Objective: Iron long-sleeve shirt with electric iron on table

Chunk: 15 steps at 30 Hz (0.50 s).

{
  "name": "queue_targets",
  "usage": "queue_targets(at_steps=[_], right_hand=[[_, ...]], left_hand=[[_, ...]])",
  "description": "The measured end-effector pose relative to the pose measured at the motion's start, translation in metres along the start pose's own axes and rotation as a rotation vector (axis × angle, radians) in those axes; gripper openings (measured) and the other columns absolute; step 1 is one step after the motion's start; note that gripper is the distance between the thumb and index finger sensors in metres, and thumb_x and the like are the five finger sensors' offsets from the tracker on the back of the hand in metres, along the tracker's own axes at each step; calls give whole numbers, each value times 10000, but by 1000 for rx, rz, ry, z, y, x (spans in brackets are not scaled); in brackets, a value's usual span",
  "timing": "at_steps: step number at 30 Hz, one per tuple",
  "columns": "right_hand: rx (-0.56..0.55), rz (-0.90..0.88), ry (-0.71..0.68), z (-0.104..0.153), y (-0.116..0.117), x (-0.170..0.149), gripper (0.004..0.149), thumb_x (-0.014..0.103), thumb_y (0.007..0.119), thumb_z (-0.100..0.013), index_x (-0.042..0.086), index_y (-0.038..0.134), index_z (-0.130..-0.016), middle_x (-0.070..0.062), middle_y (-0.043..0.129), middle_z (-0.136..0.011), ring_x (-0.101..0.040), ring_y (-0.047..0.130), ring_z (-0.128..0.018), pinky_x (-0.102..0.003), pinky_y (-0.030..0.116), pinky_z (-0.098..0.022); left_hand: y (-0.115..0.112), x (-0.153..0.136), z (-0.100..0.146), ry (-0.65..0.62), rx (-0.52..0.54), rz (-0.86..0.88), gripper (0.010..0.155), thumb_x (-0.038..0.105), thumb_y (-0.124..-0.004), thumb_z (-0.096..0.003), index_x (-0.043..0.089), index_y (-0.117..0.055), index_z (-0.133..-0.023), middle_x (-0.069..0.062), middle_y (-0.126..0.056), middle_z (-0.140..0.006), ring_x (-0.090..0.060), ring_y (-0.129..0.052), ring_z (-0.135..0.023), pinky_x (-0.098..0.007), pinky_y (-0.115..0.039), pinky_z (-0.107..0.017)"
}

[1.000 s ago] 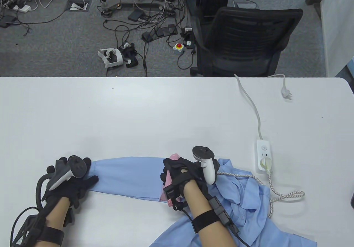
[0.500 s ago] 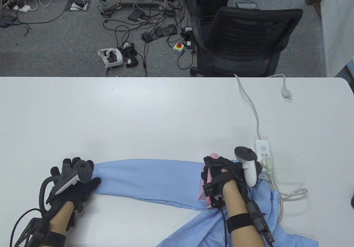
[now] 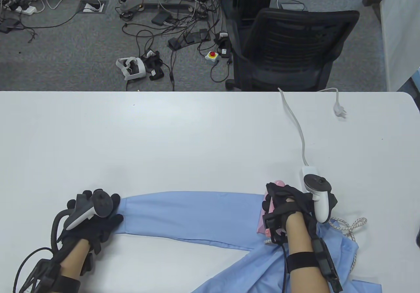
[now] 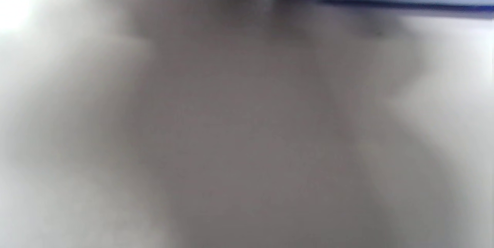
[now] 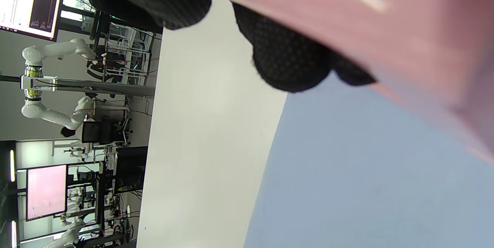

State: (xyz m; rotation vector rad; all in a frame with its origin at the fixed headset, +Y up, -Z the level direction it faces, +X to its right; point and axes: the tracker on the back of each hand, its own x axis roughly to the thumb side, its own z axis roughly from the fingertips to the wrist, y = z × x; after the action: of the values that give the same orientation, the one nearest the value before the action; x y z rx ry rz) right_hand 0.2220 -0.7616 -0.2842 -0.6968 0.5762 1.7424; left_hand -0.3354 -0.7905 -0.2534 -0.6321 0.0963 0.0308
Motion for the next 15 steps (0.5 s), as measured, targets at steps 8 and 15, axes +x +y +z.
queue_targets(at_steps=[8,15], right_hand=[[151,-30,-267,65,43,67,660,530,676,-431,1,606,-820,-92,739,-659,-184,971,-439,-376,873,-368],[375,148,-385,139,127,139,693,485,675,-444,-21,488,-879,-107,652,-742,-183,918,-557,-374,837,-460]], left_hand=[[1,-1,0,5,-21,-31,660,670,-508,-511,517,-151,-1044,21,21,-1190,-283,88,-1041,-628,7,-686],[1,0,0,7,-12,-40,661,666,-506,-512,507,-154,-1048,17,12,-1192,-286,82,-1042,-628,2,-687]])
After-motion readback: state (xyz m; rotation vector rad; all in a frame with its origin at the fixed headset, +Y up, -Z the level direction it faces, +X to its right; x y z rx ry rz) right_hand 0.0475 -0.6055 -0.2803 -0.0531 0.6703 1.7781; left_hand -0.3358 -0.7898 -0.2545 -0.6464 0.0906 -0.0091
